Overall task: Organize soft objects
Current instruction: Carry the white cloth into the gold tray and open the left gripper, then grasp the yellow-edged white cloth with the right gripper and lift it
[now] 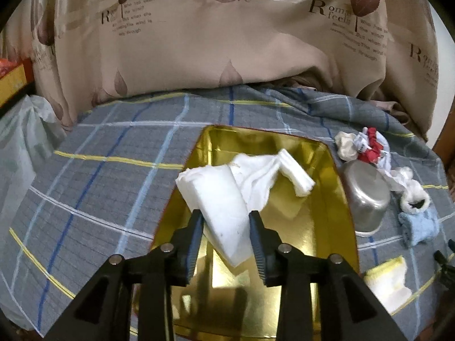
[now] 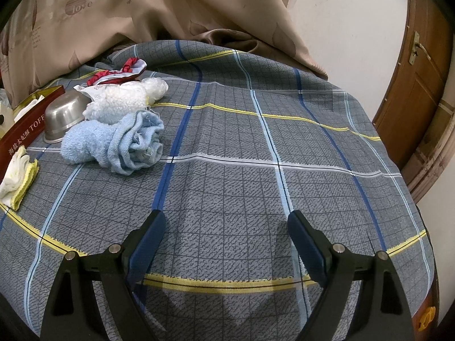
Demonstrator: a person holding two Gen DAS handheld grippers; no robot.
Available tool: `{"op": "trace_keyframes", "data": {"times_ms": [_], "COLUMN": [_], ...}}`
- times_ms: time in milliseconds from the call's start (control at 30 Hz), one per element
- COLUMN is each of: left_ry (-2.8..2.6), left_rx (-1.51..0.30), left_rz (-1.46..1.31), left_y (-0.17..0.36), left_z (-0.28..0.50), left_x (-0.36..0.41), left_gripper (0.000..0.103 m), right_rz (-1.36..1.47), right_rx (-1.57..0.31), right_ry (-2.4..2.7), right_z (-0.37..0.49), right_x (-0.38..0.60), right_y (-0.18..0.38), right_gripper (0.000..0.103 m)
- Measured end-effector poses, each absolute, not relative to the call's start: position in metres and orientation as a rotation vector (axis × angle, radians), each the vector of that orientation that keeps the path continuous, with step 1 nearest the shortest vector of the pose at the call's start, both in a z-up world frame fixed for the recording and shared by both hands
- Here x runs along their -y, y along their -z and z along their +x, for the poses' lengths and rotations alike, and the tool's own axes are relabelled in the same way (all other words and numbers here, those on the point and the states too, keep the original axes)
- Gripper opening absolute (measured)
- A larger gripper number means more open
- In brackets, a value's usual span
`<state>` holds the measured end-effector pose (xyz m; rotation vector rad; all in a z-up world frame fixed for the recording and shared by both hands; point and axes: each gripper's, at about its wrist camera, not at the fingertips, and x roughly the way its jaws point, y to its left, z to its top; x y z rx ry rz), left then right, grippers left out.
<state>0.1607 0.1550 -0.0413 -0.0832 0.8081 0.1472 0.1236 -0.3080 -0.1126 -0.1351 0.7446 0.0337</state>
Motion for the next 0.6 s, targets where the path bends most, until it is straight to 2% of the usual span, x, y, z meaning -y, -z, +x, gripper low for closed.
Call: {"op": "trace_keyframes", "data": {"times_ms": [100, 200, 600], "left_ry": [-0.153, -0.175, -0.184], "left_rx": [-0.801, -0.781, -0.712], "left_rz": [-0.056, -0.045, -0.165], "left_y": [0.038, 0.032, -0.014], "left_z": [0.161, 0.158, 0.100], "left_x": [-0.154, -0.155, -0.160], "left_gripper": [0.037, 0.044, 0.045], "right_rz": [-0.134, -0.132, -0.140], "right_rx": [-0.744, -0.745, -0.738], "right_ry": [-0.034, -0.034, -0.047], "right_z": [0.123, 0.123, 0.122], "right_x": [0.308, 0.308, 0.306], "right_y": [0.113, 0.113, 0.112], "right_gripper": [0.086, 0.086, 0.086]}}
